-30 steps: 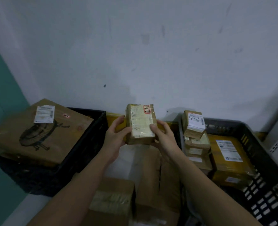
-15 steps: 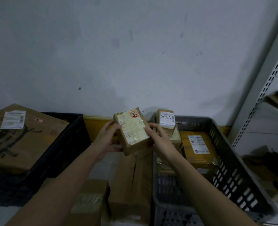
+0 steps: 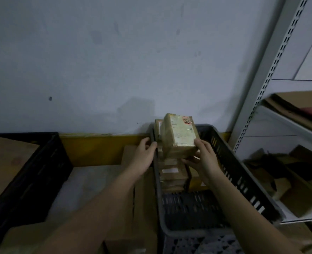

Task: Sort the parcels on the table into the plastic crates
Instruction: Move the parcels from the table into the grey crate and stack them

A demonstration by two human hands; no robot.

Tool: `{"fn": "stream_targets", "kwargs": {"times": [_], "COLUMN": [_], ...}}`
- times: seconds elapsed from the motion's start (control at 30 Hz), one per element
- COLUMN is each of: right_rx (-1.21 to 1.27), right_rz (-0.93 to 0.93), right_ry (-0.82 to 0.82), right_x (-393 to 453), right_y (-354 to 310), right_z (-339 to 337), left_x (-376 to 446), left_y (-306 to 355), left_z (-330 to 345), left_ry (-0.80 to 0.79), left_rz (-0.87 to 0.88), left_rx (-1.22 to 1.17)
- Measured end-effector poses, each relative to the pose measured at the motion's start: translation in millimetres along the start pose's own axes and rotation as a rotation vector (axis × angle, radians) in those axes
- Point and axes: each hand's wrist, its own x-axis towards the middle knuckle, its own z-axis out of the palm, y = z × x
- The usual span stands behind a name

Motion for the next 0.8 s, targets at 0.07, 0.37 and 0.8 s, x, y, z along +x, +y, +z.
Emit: {"fn": "stream_targets", "kwargs": {"times": [0.07,0.37,0.8], "right_rx": [0.020,-0.004,-0.264], "right_rz": [0.021,0.134,0.239], "right_ry": [0.087,0.244,0.150], "right_x": [5.9,64.4,157.3], "right_y": [-4.9,-8.1,16.0], "right_z": [-13.8,-68.3,-81.3], "left_x": [3.1,17.5,18.1], "left_y": [-13.4,-40.0,-58.3], "left_z": [15.4,57.7,70.4], "left_ry": [-0.022,-0.012,0.149], "left_rz": [-0.015,-0.149,-0.035], "left_rx": [0.088,0.447,0.506]}}
